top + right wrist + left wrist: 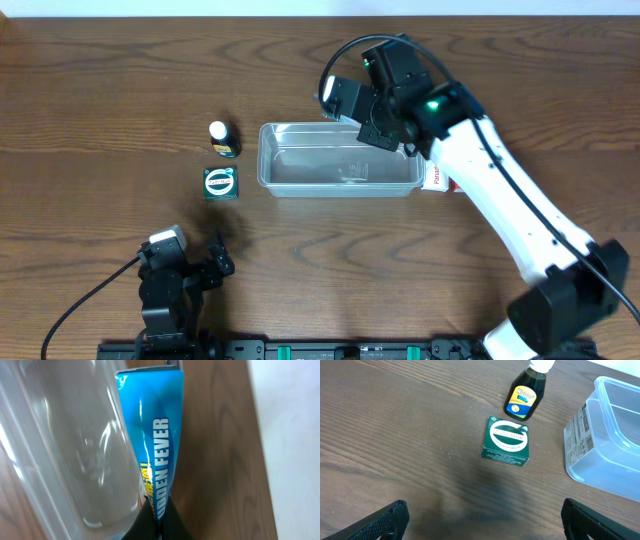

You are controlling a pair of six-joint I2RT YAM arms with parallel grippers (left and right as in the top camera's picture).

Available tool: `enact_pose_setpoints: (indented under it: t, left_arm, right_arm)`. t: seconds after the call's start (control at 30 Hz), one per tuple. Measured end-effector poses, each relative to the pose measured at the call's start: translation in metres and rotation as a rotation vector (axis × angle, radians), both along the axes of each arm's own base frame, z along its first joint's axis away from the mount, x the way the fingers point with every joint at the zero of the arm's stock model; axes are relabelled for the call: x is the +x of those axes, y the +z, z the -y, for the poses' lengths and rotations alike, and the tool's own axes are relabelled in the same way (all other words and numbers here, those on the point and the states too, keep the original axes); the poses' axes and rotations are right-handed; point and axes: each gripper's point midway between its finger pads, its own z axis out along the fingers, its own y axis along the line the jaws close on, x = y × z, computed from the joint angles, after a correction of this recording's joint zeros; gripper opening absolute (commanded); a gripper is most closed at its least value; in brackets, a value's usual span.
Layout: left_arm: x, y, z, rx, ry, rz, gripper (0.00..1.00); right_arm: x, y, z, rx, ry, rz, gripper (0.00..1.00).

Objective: Pack container
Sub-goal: 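Carry the blue box with the right gripper over the clear container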

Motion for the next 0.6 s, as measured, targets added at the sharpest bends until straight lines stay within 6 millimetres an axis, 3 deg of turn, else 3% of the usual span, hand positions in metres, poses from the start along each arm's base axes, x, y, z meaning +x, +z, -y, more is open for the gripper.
enact_pose_setpoints:
  t: [0.1,0.6]
  left_arm:
    - [0.0,0.0,0.0,0.0,0.0,0.0,0.98]
    - [0.0,0.0,0.0,0.0,0.0,0.0,0.98]
  right_arm:
    - [0.0,-0.018,0.005,-0.069,0.02,-0.032,0.01]
    - [0.0,-0.054,0.007,-0.149,0.061,-0.102,0.02]
